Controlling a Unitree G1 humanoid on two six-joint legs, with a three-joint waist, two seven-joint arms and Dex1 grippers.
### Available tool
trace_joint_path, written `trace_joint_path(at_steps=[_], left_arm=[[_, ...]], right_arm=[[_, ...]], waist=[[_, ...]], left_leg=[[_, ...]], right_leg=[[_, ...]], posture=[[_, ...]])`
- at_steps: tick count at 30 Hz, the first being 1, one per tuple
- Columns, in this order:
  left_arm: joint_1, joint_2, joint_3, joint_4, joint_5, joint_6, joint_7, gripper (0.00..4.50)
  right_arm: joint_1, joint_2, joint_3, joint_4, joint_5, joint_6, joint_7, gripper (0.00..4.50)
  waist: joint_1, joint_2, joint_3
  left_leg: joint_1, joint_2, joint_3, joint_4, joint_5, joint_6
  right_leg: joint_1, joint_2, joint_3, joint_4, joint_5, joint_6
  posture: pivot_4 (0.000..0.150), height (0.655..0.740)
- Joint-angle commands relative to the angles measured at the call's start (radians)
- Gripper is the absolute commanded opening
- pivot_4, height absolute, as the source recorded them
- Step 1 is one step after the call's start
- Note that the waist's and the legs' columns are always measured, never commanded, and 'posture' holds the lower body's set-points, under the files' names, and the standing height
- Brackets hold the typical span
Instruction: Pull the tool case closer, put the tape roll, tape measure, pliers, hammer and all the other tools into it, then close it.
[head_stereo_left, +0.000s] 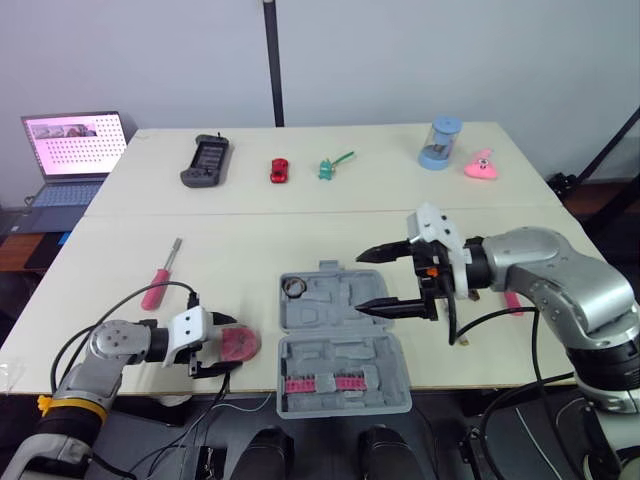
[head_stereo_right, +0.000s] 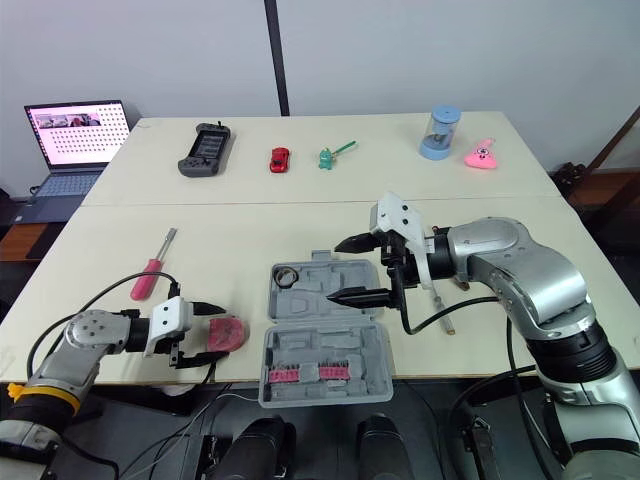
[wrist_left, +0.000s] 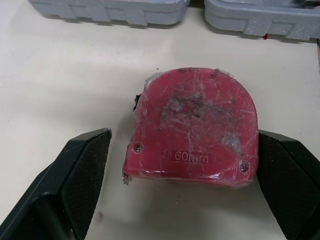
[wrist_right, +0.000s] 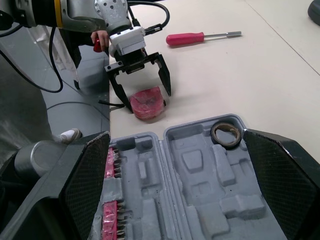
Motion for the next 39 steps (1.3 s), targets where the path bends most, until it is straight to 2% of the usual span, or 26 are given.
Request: trace_joint_path(at_steps=[1,2,3,8,12,14,19,25,30,34,39], left_arm=[[-0.002,0.002,0.006,0.01,-0.016,-0.015,-0.022,3.72],[-0.002,0.003,0.009,0.011,-0.022,-0.015,-0.03,3.17],[0.0,0.006,0.014,0.004,-0.034,-0.01,-0.042,3.01],[-0.035,0.019,0.048,-0.082,-0.092,0.037,-0.066,3.01],[-0.119,0.005,0.082,-0.231,-0.167,0.193,-0.024,3.01],[-0.164,-0.005,0.078,-0.302,-0.187,0.262,-0.012,3.01],[-0.226,-0.066,0.012,-0.41,-0.172,0.352,0.017,3.01],[-0.263,-0.143,-0.034,-0.447,-0.149,0.364,0.056,3.01],[-0.297,-0.172,-0.068,-0.432,-0.13,0.346,0.049,3.01],[-0.297,-0.185,-0.084,-0.426,-0.114,0.331,0.052,3.01],[-0.288,-0.22,-0.101,-0.428,-0.1,0.324,0.071,3.01]], right_arm=[[-0.018,-0.013,-0.009,-0.007,-0.011,-0.014,-0.007,4.5],[-0.017,-0.013,-0.009,-0.005,-0.014,-0.015,-0.008,4.5],[-0.015,-0.013,-0.008,-0.005,-0.019,-0.017,-0.009,4.5],[0.015,-0.012,-0.026,-0.015,-0.033,-0.032,-0.034,4.5],[0.047,0.017,-0.065,-0.009,-0.064,-0.046,-0.138,4.5],[0.056,0.003,-0.084,-0.022,-0.041,0.1,-0.21,4.5],[-0.049,0.096,-0.189,0.039,0.195,0.58,-0.283,4.5],[-0.068,0.259,-0.3,0.163,0.262,0.764,-0.382,4.5],[-0.07,0.339,-0.362,0.336,0.505,0.805,-0.51,4.5],[-0.085,0.373,-0.381,0.444,0.663,0.805,-0.677,4.5],[-0.091,0.411,-0.401,0.534,0.79,0.805,-0.85,4.5]], waist=[[0.0,0.0,0.0],[0.0,0.0,0.0],[-0.001,0.0,0.0],[0.001,0.0,0.0],[0.003,-0.001,0.001],[0.002,-0.001,0.001],[-0.008,0.0,0.0],[-0.002,0.0,0.0],[0.0,0.0,0.0],[-0.003,0.0,0.0],[-0.005,0.0,0.0]], left_leg=[[0.0,0.0,0.0,0.0,0.0,0.0],[0.0,0.0,0.0,0.0,0.0,0.0],[0.0,0.0,0.0,0.0,0.0,0.0],[0.0,0.0,0.0,0.0,0.0,0.0],[-0.001,0.0,-0.001,0.001,0.0,0.0],[-0.001,0.0,-0.001,0.001,0.0,0.0],[0.0,0.0,0.0,0.001,0.0,0.0],[0.0,0.0,0.0,0.001,0.0,0.0],[0.0,-0.001,0.0,0.001,0.0,0.0],[0.0,-0.001,0.0,0.001,0.0,0.0],[0.0,-0.001,0.0,0.001,0.0,0.0]], right_leg=[[0.0,0.0,0.0,0.0,0.0,0.0],[0.0,0.0,0.0,0.0,0.0,0.0],[0.0,0.0,0.0,0.0,0.0,0.0],[0.0,0.0,0.0,0.0,0.0,0.0],[0.0,0.0,0.0,0.001,0.0,0.0],[0.0,0.0,0.0,0.001,0.0,0.0],[0.0,0.001,0.0,0.001,0.0,0.0],[0.0,0.004,0.0,0.001,0.0,0.0],[0.0,0.002,0.0,0.001,0.0,0.0],[0.0,0.002,0.0,0.002,0.0,0.0],[0.0,0.002,0.0,0.003,0.0,0.0]], posture=[[0.15,0.6753],[0.15,0.6753],[0.15,0.6753],[0.15,0.6753],[0.15,0.6753],[0.15,0.6753],[0.15,0.6753],[0.15,0.6753],[0.15,0.6753],[0.15,0.6753],[0.15,0.6753]])
